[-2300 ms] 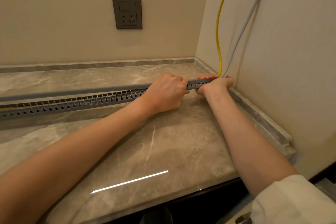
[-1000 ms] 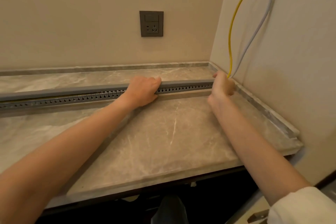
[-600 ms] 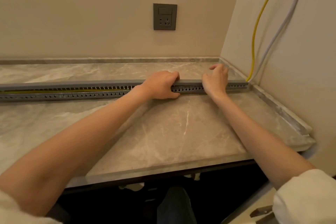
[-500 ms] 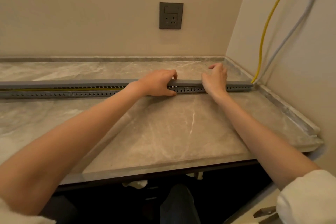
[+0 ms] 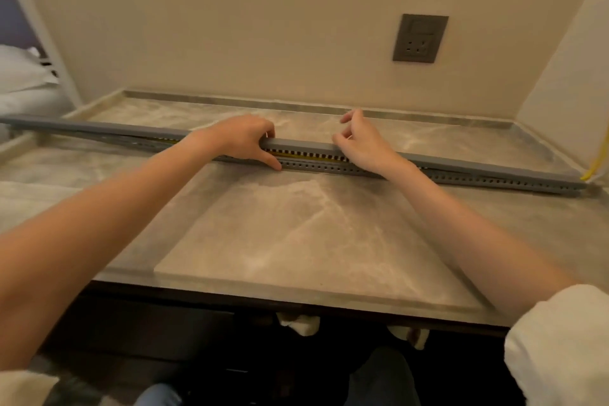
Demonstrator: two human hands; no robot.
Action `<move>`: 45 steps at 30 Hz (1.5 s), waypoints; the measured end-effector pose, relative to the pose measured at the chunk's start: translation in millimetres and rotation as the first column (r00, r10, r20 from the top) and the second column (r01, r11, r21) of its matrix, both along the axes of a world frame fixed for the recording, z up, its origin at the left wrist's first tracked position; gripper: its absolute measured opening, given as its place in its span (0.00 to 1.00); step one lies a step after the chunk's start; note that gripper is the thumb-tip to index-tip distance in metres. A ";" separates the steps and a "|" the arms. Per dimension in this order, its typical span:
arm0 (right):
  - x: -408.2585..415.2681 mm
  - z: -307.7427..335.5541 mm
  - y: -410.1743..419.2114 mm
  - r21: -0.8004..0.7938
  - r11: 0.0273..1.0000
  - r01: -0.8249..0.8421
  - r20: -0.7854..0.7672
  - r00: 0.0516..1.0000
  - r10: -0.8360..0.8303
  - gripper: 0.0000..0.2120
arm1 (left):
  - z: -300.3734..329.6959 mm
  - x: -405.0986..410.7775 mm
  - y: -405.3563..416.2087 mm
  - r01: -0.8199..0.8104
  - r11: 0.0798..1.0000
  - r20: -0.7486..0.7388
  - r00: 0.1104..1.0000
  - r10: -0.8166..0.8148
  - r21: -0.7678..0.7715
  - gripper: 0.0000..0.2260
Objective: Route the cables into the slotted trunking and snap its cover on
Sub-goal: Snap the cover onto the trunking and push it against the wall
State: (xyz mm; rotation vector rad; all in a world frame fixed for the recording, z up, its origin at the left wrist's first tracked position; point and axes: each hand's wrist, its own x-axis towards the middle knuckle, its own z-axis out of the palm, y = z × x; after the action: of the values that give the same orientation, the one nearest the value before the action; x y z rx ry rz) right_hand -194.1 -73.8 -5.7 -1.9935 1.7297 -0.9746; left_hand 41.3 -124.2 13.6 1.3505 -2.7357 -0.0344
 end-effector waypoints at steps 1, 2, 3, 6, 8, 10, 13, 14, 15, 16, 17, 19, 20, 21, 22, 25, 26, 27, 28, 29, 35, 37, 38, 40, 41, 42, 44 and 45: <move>12.3 -1.7 -4.2 0.013 0.998 -0.056 -0.046 0.997 0.056 0.15 | 1.0 15.8 -2.3 -0.024 1.000 0.018 1.000 0.024 0.008 0.28; 24.0 -2.2 -7.7 0.021 0.995 -0.100 -0.083 0.991 0.101 0.16 | 2.0 30.4 -4.5 -0.047 0.999 0.032 0.998 0.046 0.013 0.28; 36.4 -1.9 -12.1 0.024 0.990 -0.140 -0.111 0.984 0.142 0.17 | 2.8 45.7 -6.7 -0.073 0.997 0.043 0.996 0.072 0.017 0.28; 68.8 1.5 -22.7 0.031 0.971 -0.238 -0.167 0.957 0.239 0.20 | 6.5 88.9 -14.3 -0.148 0.988 0.038 0.988 0.146 0.048 0.28; 90.0 3.0 -28.4 0.042 0.951 -0.305 -0.218 0.926 0.307 0.22 | 7.6 120.0 -20.4 -0.191 0.979 0.026 0.981 0.190 0.066 0.27; 116.7 2.9 -34.7 0.057 0.931 -0.360 -0.301 0.883 0.359 0.22 | 10.7 155.0 -25.0 -0.241 0.969 0.023 0.970 0.240 0.061 0.23; 144.1 1.4 -39.2 0.038 0.918 -0.395 -0.407 0.833 0.375 0.19 | 11.1 186.9 -27.3 -0.268 0.960 -0.027 0.962 0.271 0.075 0.16; 156.8 1.0 -42.2 0.027 0.912 -0.409 -0.434 0.817 0.380 0.17 | 10.1 197.5 -26.4 -0.273 0.959 -0.061 0.959 0.278 0.077 0.14; 169.5 1.2 -44.8 0.021 0.906 -0.423 -0.455 0.803 0.386 0.15 | 6.7 206.0 -26.5 -0.268 0.961 -0.102 0.956 0.274 0.065 0.13; 182.5 1.3 -47.9 0.020 0.900 -0.435 -0.470 0.791 0.392 0.14 | 2.6 212.4 -25.8 -0.262 0.964 -0.143 0.954 0.265 0.042 0.13; 196.0 2.1 -51.3 0.024 0.896 -0.443 -0.482 0.780 0.399 0.14 | -1.5 217.3 -25.3 -0.253 0.967 -0.181 0.951 0.251 0.016 0.14; 217.5 4.2 -57.6 0.019 0.890 -0.455 -0.507 0.763 0.401 0.14 | -7.6 219.4 -25.3 -0.235 0.972 -0.230 0.947 0.225 -0.015 0.15; 227.6 5.7 -61.4 0.017 0.885 -0.466 -0.518 0.752 0.406 0.14 | -8.2 221.1 -26.7 -0.227 0.974 -0.244 0.945 0.216 -0.020 0.15; 236.9 7.6 -64.9 0.020 0.879 -0.477 -0.526 0.742 0.415 0.14 | -7.9 224.1 -28.5 -0.224 0.974 -0.251 0.945 0.212 -0.019 0.15; 245.9 9.3 -68.8 0.027 0.873 -0.487 -0.530 0.733 0.426 0.14 | -6.6 230.0 -30.8 -0.230 0.973 -0.249 0.943 0.221 -0.009 0.15; 270.3 12.2 -79.7 0.046 0.863 -0.502 -0.528 0.722 0.448 0.14 | -1.8 262.2 -41.1 -0.286 0.958 -0.196 0.938 0.285 0.024 0.13; 278.2 12.4 -82.5 0.050 0.859 -0.509 -0.528 0.717 0.455 0.14 | 0.2 275.8 -45.0 -0.313 0.949 -0.164 0.936 0.312 0.021 0.14; 286.7 12.3 -85.5 0.053 0.854 -0.518 -0.535 0.707 0.462 0.14 | 2.3 289.9 -48.7 -0.345 0.938 -0.130 0.930 0.344 0.016 0.15; 295.6 12.2 -88.3 0.058 0.848 -0.526 -0.548 0.694 0.468 0.15 | 5.1 303.8 -52.0 -0.380 0.925 -0.095 0.920 0.379 0.014 0.17; 301.4 11.5 -89.1 0.061 0.845 -0.531 -0.559 0.684 0.469 0.15 | 7.5 314.4 -54.0 -0.408 0.913 -0.059 0.911 0.408 0.010 0.18; 356.6 14.2 -108.1 -0.014 0.838 -0.545 -0.566 0.696 0.443 0.17 | 10.5 371.3 -66.0 -0.461 0.887 0.000 0.887 0.462 0.024 0.14; 370.1 13.3 -111.9 -0.061 0.836 -0.545 -0.578 0.702 0.415 0.18 | 7.8 376.9 -66.6 -0.443 0.896 -0.026 0.896 0.442 -0.026 0.16; 374.7 12.5 -113.3 -0.073 0.836 -0.543 -0.587 0.701 0.404 0.18 | 7.3 378.7 -67.4 -0.435 0.899 -0.042 0.900 0.433 -0.046 0.17; 380.6 11.0 -114.8 -0.078 0.837 -0.542 -0.619 0.684 0.386 0.17 | 7.6 381.4 -68.8 -0.413 0.909 -0.061 0.910 0.409 -0.054 0.16; 382.7 10.6 -114.6 -0.081 0.837 -0.541 -0.638 0.674 0.373 0.16 | 8.5 382.3 -69.3 -0.403 0.914 -0.057 0.915 0.400 -0.050 0.15; 384.7 10.3 -114.2 -0.092 0.838 -0.537 -0.660 0.663 0.352 0.16 | 9.1 383.3 -69.9 -0.397 0.916 -0.052 0.917 0.395 -0.046 0.14; 388.7 10.3 -111.8 -0.129 0.839 -0.528 -0.714 0.637 0.291 0.13 | 9.6 384.7 -71.3 -0.390 0.919 -0.039 0.921 0.388 -0.056 0.13; 391.1 10.9 -110.2 -0.149 0.838 -0.525 -0.738 0.623 0.259 0.11 | 10.3 384.6 -71.7 -0.385 0.921 -0.027 0.923 0.384 -0.064 0.12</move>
State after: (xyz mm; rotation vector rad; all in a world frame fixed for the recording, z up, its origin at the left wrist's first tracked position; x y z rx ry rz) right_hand 197.0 -184.0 5.2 -3.1191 1.3071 -0.3872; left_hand 425.9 -195.9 23.8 1.8296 -2.3831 0.0763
